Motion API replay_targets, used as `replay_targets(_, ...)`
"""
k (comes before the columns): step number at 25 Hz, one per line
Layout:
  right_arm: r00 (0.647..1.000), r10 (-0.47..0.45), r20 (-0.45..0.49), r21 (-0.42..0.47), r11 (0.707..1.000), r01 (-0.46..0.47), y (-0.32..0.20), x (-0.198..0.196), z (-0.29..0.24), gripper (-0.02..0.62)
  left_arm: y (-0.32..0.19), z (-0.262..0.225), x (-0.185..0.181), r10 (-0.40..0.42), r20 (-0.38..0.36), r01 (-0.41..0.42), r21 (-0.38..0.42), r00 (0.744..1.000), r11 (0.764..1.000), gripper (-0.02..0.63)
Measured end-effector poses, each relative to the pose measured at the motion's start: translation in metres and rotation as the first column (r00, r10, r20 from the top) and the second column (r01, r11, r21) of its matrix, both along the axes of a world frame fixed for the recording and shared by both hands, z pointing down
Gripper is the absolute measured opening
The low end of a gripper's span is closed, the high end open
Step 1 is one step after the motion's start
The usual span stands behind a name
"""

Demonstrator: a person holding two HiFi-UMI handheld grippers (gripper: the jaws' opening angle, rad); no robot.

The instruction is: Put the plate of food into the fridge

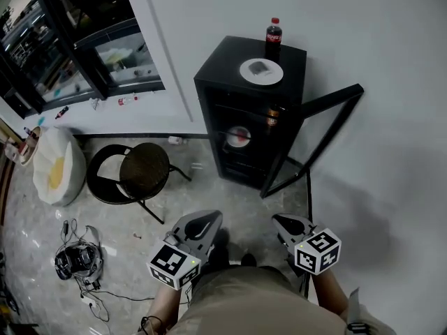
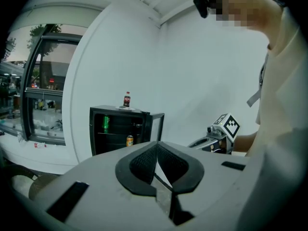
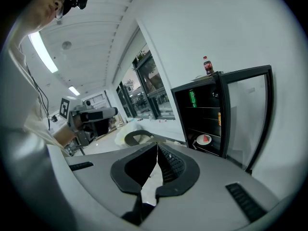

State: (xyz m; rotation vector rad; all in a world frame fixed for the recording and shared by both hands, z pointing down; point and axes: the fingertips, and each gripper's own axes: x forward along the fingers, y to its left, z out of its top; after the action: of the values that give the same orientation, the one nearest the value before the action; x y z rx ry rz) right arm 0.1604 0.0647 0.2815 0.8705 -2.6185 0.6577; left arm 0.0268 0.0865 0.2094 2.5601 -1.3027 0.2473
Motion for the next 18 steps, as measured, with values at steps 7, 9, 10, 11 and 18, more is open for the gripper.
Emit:
replay_targets(7,0.994,-0.062,-0.09,0.042,0.997,0.066,-0.014,-0.035,0.001,0.02,-0.021,0.011,-0.039,-0.029,-0.031,0.029,-0.024,0.999,0.999,0.011)
replay_targets(9,0.989,-0.076,-0.127,0.061,0.995,0.084,-0.022,-0.042,0.0,0.021,-0.031,0.01,-0.046,-0.026,-0.039,0.025,-0.019,0.999,0.999,0.011)
replay_targets(10,0.986,-0.08,-0.145,0.07,0.993,0.09,-0.026,-0.046,-0.001,0.02,-0.036,0.009,-0.049,-0.022,-0.042,0.022,-0.014,0.999,1.0,0.011)
replay_targets(11,0.984,-0.082,-0.161,0.078,0.992,0.096,-0.031,-0.049,-0.002,0.02,-0.04,0.008,-0.052,-0.019,-0.044,0.018,-0.01,0.999,1.0,0.011)
replay_targets(18,0.955,-0.114,-0.272,0.133,0.979,0.154,-0.051,-0.072,-0.007,0.02,-0.071,0.013,-0.063,0.029,-0.076,-0.03,-0.008,0.997,1.0,0.011)
